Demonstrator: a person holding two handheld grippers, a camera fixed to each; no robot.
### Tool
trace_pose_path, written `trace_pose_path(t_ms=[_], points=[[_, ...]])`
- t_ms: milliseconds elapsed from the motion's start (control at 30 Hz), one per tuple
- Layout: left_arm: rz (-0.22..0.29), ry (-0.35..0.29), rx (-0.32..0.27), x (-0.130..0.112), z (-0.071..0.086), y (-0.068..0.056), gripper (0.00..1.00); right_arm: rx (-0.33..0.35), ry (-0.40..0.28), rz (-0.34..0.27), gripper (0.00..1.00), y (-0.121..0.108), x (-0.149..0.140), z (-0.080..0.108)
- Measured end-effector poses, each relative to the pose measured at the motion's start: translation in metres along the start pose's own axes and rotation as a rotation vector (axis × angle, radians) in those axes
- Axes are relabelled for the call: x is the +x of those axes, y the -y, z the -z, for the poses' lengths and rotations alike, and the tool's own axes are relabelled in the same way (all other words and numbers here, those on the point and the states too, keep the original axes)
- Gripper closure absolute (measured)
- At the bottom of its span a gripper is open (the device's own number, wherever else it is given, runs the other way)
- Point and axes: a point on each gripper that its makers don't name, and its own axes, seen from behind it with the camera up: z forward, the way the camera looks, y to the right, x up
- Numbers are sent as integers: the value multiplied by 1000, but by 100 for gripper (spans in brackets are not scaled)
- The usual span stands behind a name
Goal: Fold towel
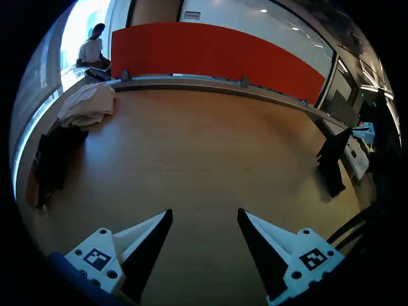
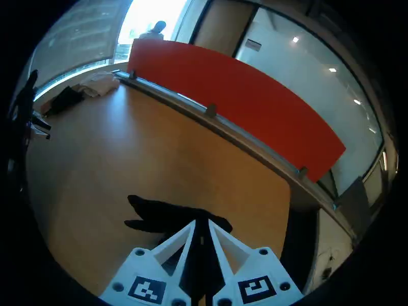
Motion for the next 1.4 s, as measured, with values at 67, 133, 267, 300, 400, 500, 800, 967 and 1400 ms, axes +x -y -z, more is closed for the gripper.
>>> trace_pose_path(t_ms=[67, 133, 267, 300, 400, 500, 800, 967, 1400], points=[[-2, 1, -3, -1, 0, -1, 6, -11, 17, -11, 98, -3, -13, 6], [-5, 2, -4, -1, 1, -1, 6, -22, 38, -21, 98, -4, -29, 12], [-10, 5, -5, -2, 3, 0, 6, -39, 83, -39, 98, -5, -60, 22], [-12, 6, -5, -2, 3, 1, 6, -41, 94, -44, 98, -5, -67, 24], [-17, 7, -5, -3, 4, 1, 6, -48, 125, -58, 98, -2, -89, 29], [-23, 9, -6, -3, 4, 0, 6, -49, 152, -72, 98, 3, -108, 32], [-35, 8, -10, -1, 4, -2, 6, -49, 204, -104, 98, 16, -142, 34], [-39, 6, -9, 0, 5, -1, 6, -52, 234, -117, 98, 20, -159, 33], [-43, 9, 6, -2, 10, 7, 6, -43, 316, -165, 98, 33, -207, 21]])
